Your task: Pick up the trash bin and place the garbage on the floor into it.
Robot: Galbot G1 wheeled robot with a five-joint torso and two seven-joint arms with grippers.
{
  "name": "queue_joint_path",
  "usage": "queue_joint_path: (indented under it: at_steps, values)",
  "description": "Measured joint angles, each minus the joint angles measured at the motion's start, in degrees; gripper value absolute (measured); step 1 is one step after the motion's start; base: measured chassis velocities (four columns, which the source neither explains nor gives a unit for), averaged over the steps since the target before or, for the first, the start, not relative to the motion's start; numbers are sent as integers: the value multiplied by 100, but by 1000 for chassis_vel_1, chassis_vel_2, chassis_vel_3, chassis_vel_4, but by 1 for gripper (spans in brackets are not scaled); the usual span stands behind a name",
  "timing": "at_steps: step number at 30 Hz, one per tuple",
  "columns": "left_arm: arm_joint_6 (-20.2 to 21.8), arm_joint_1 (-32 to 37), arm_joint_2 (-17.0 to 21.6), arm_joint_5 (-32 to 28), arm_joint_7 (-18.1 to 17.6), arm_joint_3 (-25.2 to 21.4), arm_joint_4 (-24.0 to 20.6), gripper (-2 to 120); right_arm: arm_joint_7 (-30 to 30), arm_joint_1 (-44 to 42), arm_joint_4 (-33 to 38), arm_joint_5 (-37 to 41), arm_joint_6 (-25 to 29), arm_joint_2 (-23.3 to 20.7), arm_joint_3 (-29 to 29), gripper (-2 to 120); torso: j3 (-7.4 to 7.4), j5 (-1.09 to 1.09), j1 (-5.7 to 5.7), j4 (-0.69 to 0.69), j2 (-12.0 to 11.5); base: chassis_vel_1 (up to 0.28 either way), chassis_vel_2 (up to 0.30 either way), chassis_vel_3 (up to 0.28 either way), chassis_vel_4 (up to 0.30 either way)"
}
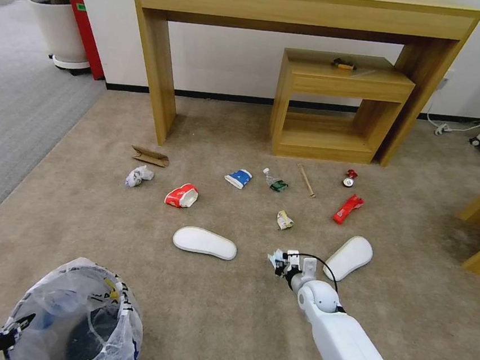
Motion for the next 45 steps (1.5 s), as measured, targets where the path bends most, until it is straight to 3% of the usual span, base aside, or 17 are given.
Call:
queue_joint_path:
  at_steps: [5,8,11,12,14,17,19,21,28,31,45]
  values:
    - [11,-52,-1,12,-63,76,-2,0,-44,107,818,302,-92,-231,-286,0,0,-1,0,-1,0,0,0,0,0]
    - [39,-111,-2,42,-115,153,3,0,-159,700,1588,775,-229,-442,-851,0,0,-2,0,-1,0,0,0,0,0]
    - [59,-159,-3,73,-156,213,8,0,-169,1230,1903,1163,-291,-437,-1367,0,0,-3,0,1,0,0,0,0,0]
    - [76,-191,-4,87,-190,255,9,0,-169,1586,2056,1454,-345,-370,-1783,0,0,-2,0,2,0,0,0,0,0]
    - [83,-203,-5,92,-205,270,9,0,-169,1710,2109,1551,-361,-338,-1940,0,0,-2,1,1,0,0,0,0,0]
    - [127,-287,-6,118,-274,365,6,0,-175,2432,2417,2106,-445,-18,-3084,0,0,-3,1,2,0,0,0,0,0]
    - [130,-298,-6,121,-283,375,5,0,-176,2487,2447,2141,-452,23,-3192,0,0,-3,0,3,0,0,0,0,0]
    - [152,-361,1,132,-313,414,2,0,-112,2689,2633,2357,-535,254,-3865,0,0,-3,0,2,0,0,0,0,0]
    - [201,-457,56,101,-374,435,-55,0,240,2653,2955,2720,-831,547,-5062,0,0,-2,0,0,0,0,0,0,0]
    - [208,-462,58,86,-383,443,-95,0,297,2621,2919,2666,-913,590,-5233,0,0,-2,1,0,0,0,0,0,0]
    - [260,-524,64,9,-471,500,-242,0,804,2489,2763,2818,-1131,684,-5268,49,0,-1,0,0,0,0,0,0,0]
